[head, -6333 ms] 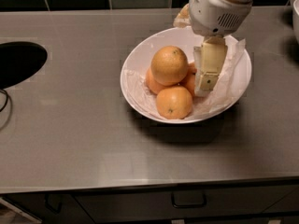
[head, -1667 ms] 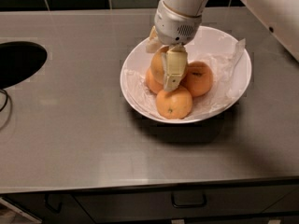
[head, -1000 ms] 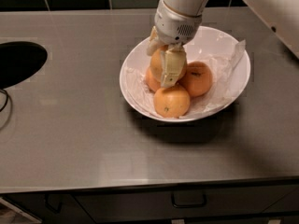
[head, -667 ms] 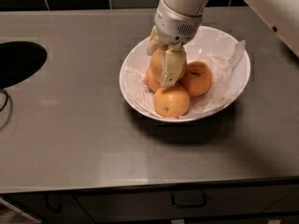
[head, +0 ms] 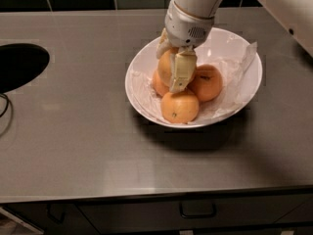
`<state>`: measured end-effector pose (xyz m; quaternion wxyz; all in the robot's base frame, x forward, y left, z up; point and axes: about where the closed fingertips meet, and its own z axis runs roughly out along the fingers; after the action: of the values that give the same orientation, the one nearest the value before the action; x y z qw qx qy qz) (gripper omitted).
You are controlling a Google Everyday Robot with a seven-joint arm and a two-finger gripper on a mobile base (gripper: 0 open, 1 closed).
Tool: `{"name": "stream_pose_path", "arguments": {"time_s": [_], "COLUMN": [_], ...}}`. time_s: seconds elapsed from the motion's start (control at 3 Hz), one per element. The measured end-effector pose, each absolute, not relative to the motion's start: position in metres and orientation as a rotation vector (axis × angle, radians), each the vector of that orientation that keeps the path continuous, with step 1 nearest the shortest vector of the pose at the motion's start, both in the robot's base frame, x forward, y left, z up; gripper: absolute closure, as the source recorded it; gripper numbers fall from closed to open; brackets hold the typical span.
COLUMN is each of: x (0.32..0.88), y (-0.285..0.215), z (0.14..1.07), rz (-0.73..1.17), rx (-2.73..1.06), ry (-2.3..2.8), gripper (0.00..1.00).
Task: Pick orange from white bowl
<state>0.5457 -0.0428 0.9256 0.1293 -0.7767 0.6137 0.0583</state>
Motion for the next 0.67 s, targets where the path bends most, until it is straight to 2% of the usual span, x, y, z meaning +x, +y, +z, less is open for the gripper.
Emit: {"name": "stream_pose_path", "arguments": {"time_s": [0.67], "x": [0.5436], "y": [-0.0499], "z": [0.9234], "rz": [0.171], "rx": [-2.246], "ry": [1.808], "gripper": [0.29]}}
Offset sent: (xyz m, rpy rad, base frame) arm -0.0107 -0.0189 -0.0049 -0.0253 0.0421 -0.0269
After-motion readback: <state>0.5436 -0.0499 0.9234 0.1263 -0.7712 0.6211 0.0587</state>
